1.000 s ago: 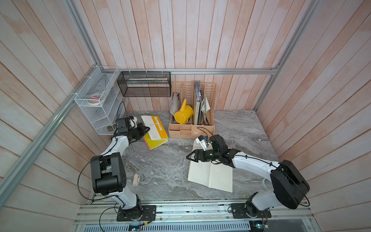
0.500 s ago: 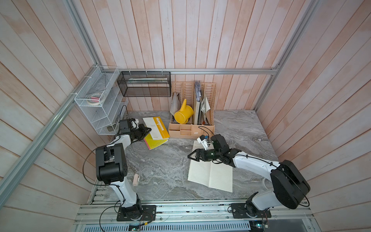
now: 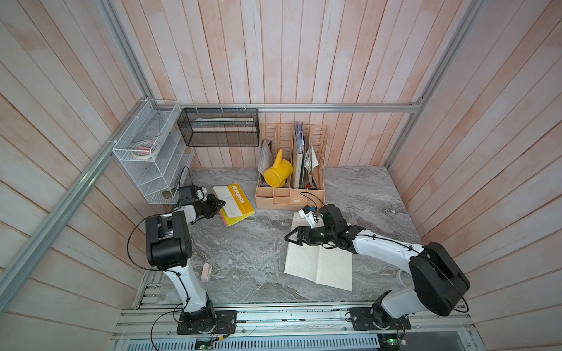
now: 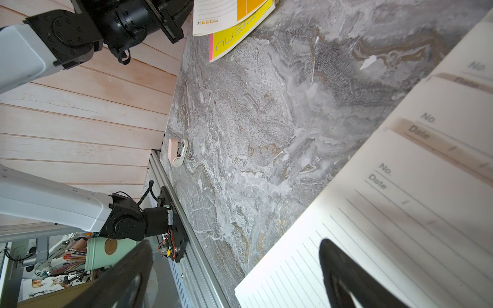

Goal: Close the notebook
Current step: Place the notebook at the notebook.

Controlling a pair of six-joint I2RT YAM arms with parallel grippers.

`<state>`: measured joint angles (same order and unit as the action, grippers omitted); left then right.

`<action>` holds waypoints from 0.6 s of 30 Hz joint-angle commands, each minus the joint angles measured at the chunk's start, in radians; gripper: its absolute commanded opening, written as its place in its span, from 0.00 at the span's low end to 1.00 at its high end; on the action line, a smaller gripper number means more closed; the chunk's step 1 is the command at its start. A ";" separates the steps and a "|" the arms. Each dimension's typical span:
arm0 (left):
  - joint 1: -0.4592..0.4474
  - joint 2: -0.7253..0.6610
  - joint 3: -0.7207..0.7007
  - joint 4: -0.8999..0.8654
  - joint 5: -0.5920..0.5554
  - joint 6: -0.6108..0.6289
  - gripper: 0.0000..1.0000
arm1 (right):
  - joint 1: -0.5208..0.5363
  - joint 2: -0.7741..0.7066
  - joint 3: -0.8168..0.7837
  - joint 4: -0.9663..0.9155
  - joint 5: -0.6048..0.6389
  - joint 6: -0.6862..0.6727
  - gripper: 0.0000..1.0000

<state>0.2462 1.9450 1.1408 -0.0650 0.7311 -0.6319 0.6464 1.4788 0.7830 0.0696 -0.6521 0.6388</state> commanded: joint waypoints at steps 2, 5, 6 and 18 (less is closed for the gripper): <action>0.004 0.023 0.017 -0.008 -0.013 0.035 0.00 | -0.005 -0.010 -0.016 0.007 0.000 0.005 0.98; 0.004 0.040 0.026 -0.025 -0.024 0.045 0.00 | -0.004 -0.008 -0.018 0.013 -0.003 0.008 0.98; 0.005 0.044 0.028 -0.031 -0.024 0.050 0.00 | -0.004 -0.009 -0.018 0.012 -0.003 0.007 0.98; 0.006 0.037 0.034 -0.081 -0.083 0.081 0.03 | -0.004 -0.005 -0.019 0.020 -0.009 0.005 0.98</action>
<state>0.2470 1.9739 1.1530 -0.1211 0.6807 -0.5827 0.6464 1.4788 0.7788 0.0753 -0.6525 0.6430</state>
